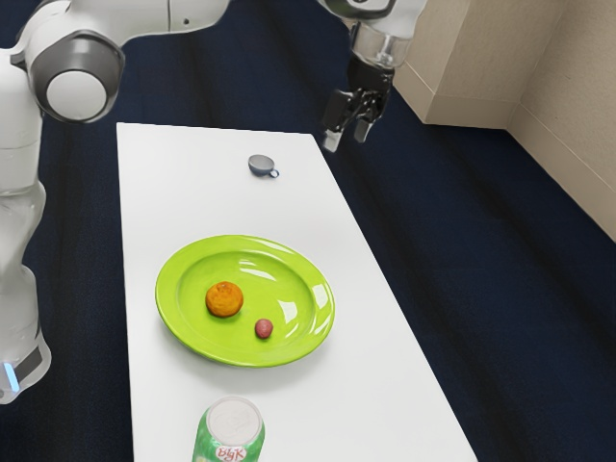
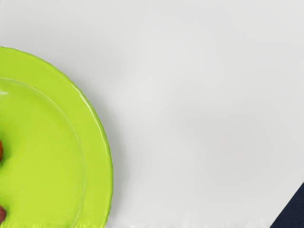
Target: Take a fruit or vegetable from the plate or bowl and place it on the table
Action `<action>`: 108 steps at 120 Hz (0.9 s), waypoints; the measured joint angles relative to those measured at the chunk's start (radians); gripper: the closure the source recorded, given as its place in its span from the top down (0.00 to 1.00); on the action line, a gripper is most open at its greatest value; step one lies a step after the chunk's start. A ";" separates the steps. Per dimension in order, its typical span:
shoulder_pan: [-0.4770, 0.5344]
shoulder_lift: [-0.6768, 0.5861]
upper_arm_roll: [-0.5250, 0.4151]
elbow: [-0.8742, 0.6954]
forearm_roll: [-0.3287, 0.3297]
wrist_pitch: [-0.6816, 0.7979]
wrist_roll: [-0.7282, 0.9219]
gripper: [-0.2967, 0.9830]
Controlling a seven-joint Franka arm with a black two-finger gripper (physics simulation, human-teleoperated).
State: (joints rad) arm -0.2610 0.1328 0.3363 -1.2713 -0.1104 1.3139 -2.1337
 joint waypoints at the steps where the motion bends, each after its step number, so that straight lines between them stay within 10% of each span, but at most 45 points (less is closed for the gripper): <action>1: 0.000 -0.001 -0.001 0.001 0.000 0.000 -0.003 0.77; 37: -0.114 -0.125 -0.015 0.006 -0.004 -0.010 -0.070 0.77; 58: -0.219 -0.143 0.009 -0.023 0.001 -0.031 0.227 0.77; 108: -0.111 -0.513 -0.017 -0.850 0.004 0.457 0.985 0.77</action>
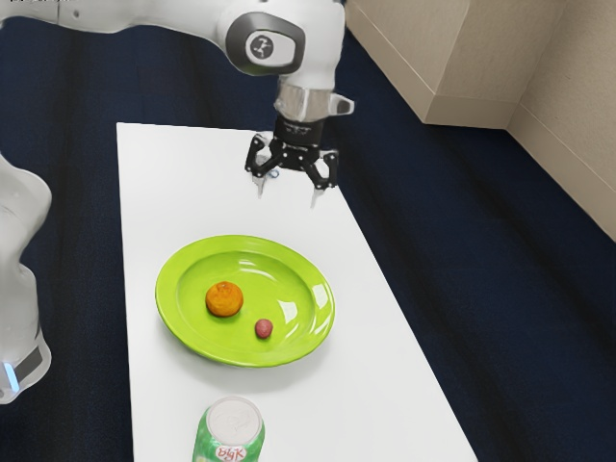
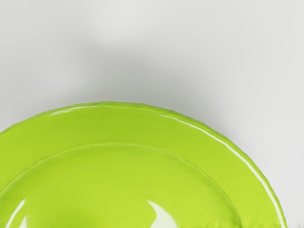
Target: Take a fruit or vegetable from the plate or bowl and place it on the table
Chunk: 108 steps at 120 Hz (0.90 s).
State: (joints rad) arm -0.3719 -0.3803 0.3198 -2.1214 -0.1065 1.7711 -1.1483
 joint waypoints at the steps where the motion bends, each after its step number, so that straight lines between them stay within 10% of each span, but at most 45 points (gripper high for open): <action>1: 0.001 -0.007 -0.003 -0.013 0.000 0.009 0.011 0.77; 108: 0.202 -0.266 -0.427 -0.508 -0.197 0.330 0.516 0.77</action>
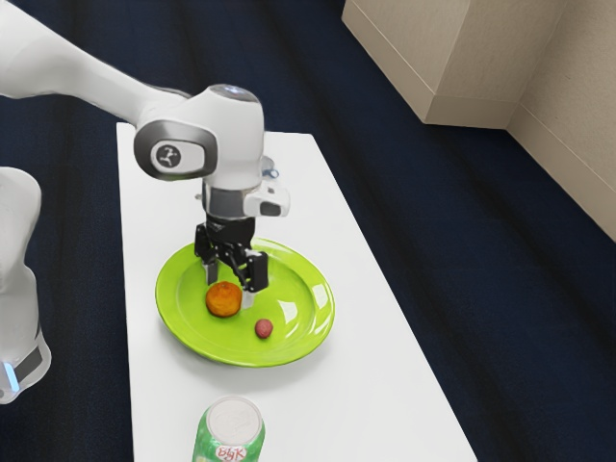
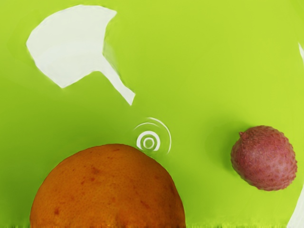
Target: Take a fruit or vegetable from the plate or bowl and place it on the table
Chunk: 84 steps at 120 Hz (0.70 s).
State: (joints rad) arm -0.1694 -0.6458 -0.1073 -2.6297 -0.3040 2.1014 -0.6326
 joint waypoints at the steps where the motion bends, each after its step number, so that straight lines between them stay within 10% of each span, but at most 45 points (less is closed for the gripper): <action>1: 0.001 0.001 -0.001 -0.001 -0.002 0.000 0.001 0.77; 84: 0.019 0.041 0.037 -0.031 -0.034 0.004 0.070 0.77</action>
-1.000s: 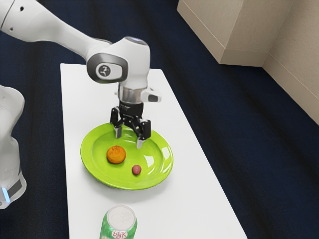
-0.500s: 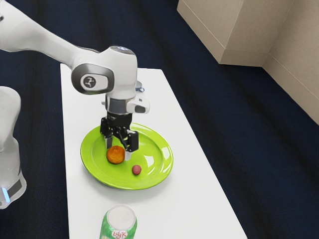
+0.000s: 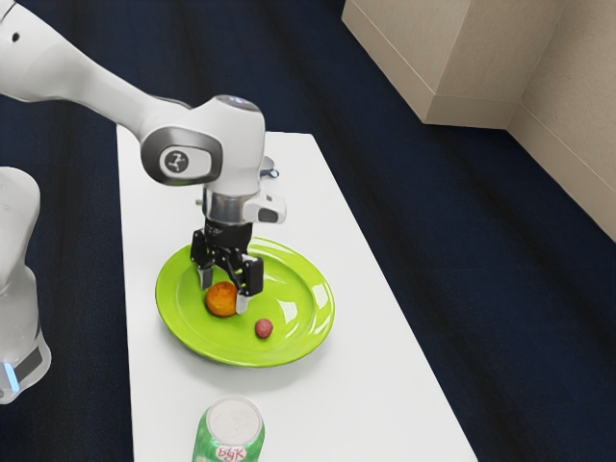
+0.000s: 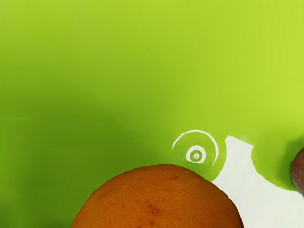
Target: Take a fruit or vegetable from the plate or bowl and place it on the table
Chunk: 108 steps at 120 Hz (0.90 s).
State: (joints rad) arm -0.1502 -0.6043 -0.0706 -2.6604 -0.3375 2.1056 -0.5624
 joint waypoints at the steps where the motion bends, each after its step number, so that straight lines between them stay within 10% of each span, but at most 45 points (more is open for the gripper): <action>1: 0.000 0.001 0.000 0.000 0.000 0.000 0.000 0.77; 37: 0.000 0.018 -0.001 0.003 0.000 0.006 0.013 0.68; 64: 0.001 0.028 -0.006 0.004 -0.003 0.020 0.020 0.87; 108: -0.001 0.022 -0.009 0.006 0.011 0.029 0.011 0.47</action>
State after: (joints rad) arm -0.1514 -0.5823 -0.0799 -2.6542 -0.3267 2.1349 -0.5512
